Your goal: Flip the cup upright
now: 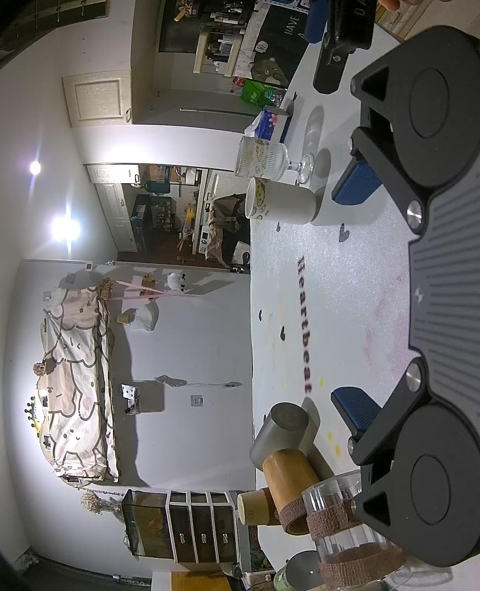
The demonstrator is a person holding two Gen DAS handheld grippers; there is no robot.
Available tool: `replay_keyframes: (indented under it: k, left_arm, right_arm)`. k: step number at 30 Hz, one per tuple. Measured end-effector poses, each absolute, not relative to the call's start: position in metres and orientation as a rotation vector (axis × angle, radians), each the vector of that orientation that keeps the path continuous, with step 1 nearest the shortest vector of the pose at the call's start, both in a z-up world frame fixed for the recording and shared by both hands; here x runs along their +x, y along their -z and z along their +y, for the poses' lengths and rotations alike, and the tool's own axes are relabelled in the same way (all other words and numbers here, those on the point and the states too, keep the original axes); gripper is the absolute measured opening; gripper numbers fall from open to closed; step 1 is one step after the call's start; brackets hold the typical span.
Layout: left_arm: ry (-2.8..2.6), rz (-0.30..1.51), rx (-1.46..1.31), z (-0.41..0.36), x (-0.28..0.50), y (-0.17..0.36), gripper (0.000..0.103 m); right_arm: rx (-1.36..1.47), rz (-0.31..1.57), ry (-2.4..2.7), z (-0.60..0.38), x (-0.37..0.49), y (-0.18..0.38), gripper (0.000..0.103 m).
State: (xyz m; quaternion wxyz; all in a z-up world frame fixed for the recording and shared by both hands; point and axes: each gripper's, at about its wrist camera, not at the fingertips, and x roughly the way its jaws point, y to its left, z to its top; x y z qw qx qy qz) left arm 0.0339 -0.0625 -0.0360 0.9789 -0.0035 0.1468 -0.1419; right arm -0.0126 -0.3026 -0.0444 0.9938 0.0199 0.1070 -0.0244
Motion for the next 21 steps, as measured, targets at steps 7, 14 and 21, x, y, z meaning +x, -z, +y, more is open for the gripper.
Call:
replay_keyframes:
  k: [7, 14, 21]
  left_arm:
    - [0.285, 0.296, -0.007, -0.0625, 0.0338, 0.0361, 0.103]
    - [0.285, 0.296, -0.007, -0.0623, 0.0337, 0.036, 0.103]
    - [0.285, 0.297, -0.006, -0.0626, 0.0338, 0.0361, 0.103]
  right_arm:
    - [0.038, 0.212, 0.05, -0.3025, -0.013, 0.0438, 0.103]
    - [0.039, 0.212, 0.051, -0.3021, -0.0133, 0.0417, 0.103]
    - [0.04, 0.213, 0.05, -0.3022, -0.0131, 0.0419, 0.103]
